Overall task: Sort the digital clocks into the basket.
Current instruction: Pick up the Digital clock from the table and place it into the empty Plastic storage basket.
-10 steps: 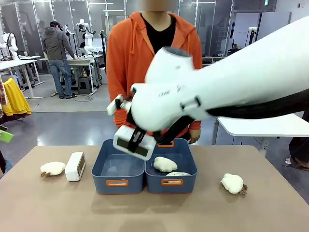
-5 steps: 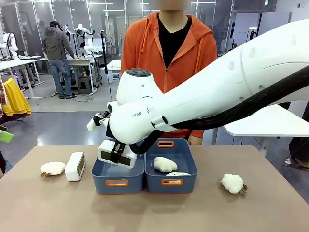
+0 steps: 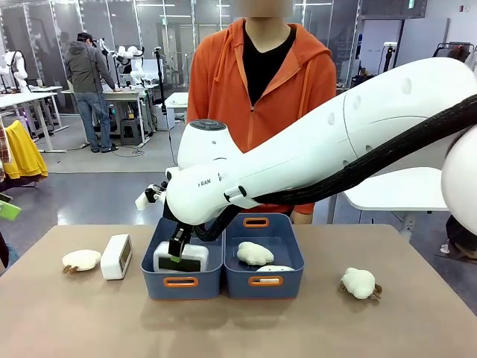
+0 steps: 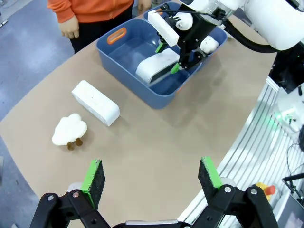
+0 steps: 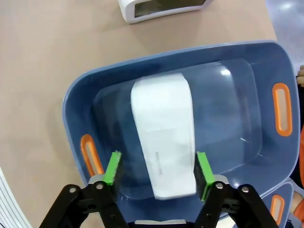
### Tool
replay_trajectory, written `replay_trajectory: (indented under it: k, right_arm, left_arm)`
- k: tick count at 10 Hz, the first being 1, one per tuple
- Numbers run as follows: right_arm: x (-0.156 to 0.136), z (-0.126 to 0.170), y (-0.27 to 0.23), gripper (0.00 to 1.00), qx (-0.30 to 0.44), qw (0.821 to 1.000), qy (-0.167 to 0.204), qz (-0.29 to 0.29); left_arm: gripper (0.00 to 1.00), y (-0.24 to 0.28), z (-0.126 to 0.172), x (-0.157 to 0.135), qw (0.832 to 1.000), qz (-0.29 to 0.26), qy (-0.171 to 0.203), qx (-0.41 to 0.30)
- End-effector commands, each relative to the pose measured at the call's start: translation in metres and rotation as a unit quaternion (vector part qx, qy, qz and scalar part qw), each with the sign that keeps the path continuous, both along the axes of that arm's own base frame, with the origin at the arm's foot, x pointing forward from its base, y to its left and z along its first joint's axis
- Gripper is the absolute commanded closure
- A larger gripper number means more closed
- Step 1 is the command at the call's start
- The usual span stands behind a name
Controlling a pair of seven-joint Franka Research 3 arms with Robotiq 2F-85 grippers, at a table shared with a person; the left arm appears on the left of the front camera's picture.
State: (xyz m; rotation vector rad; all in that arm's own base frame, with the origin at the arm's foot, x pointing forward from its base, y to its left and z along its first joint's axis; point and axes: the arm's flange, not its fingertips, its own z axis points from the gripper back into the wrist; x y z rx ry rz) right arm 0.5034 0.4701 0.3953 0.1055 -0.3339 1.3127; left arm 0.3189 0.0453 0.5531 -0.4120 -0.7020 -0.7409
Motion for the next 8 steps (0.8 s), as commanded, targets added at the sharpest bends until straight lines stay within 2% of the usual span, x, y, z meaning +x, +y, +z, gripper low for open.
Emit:
replay_trajectory:
  k: [1, 3, 4, 5, 8]
  right_arm:
    - [-0.004, 0.007, -0.001, 0.00, 0.000, 1.000, 0.004, -0.015]
    - [-0.007, 0.016, -0.019, 0.00, 0.011, 1.000, -0.006, -0.027]
    - [-0.009, 0.015, -0.053, 0.00, 0.006, 0.998, -0.026, -0.048]
    - [0.001, 0.009, -0.003, 0.00, 0.004, 1.000, -0.004, -0.005]
    - [0.001, 0.009, -0.003, 0.00, 0.004, 1.000, -0.004, -0.005]
  left_arm:
    - [0.00, 0.001, -0.001, 0.001, 1.000, -0.012, -0.002, -0.007]
    - [0.00, 0.001, -0.001, 0.001, 1.000, -0.012, -0.002, -0.007]
    - [0.00, 0.001, -0.001, 0.001, 1.000, -0.012, -0.002, -0.007]
    - [0.00, 0.001, -0.001, 0.001, 1.000, -0.012, -0.002, -0.007]
    - [0.00, 0.001, -0.001, 0.001, 1.000, -0.012, -0.002, -0.007]
